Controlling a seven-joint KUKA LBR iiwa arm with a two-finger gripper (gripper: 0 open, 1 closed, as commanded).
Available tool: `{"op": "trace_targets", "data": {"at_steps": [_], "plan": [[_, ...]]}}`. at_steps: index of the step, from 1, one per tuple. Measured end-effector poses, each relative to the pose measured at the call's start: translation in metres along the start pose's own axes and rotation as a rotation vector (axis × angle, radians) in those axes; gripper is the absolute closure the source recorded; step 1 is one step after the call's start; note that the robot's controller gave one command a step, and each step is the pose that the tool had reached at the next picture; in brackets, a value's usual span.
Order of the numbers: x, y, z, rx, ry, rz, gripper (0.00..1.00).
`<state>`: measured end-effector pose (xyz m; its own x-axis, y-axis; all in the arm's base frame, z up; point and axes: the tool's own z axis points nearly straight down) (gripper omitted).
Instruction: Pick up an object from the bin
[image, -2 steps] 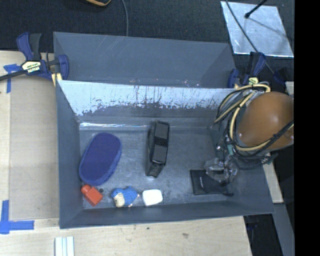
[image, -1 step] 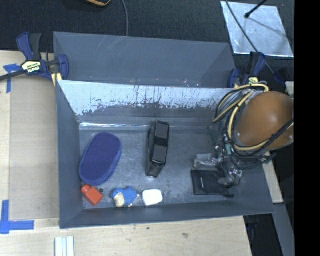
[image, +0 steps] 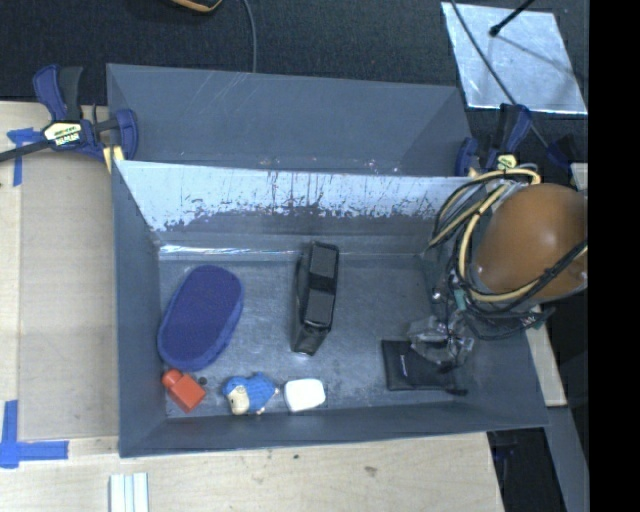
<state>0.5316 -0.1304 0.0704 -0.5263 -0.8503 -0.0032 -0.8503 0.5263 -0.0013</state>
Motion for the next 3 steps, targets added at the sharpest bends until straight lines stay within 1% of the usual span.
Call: {"op": "trace_targets", "data": {"at_steps": [1, 2, 3], "plan": [[-0.004, 0.001, -0.001, -0.002, -0.005, 0.0, 0.0], [0.003, 0.047, -0.001, 0.006, -0.004, -0.011, 0.0], [0.003, 0.046, 0.0, 0.004, -0.002, -0.009, 1.0]]}}
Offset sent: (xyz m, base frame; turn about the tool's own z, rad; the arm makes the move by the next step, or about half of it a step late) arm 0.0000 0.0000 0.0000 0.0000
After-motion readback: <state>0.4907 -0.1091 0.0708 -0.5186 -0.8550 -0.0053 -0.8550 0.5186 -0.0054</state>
